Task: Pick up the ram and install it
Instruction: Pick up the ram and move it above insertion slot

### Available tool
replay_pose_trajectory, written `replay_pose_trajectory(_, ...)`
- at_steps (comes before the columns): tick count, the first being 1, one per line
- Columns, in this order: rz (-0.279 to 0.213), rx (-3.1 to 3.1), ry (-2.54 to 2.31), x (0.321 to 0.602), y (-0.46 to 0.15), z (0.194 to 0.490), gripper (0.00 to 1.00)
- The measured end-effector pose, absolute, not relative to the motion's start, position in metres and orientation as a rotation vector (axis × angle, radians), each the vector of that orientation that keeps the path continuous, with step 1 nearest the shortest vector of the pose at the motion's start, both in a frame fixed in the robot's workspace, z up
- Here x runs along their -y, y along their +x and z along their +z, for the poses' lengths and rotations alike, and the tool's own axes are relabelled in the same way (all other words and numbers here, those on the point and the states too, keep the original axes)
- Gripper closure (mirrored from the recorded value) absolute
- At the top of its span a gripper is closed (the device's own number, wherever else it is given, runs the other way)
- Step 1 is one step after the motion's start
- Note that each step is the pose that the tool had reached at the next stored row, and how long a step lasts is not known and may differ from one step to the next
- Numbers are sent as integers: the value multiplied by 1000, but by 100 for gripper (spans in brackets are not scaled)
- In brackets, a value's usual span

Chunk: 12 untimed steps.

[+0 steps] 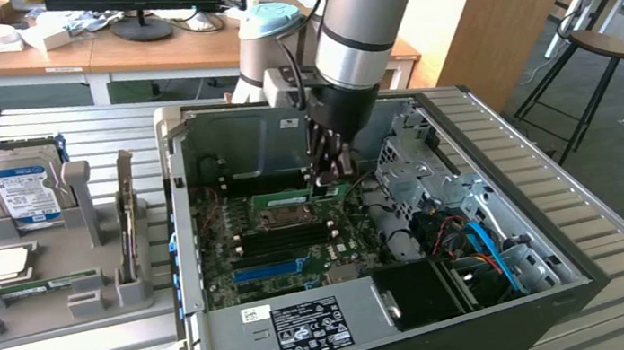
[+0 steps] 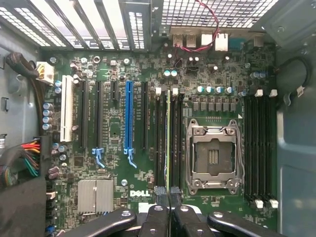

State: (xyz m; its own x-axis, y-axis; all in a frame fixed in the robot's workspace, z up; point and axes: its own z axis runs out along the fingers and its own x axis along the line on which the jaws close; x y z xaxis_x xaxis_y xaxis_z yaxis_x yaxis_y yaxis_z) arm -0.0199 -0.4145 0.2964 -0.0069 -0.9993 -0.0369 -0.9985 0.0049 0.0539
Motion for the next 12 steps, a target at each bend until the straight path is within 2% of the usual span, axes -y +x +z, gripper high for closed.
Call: replay_pose_trajectory(12,-101,2218,2205,415,-20,287,89)
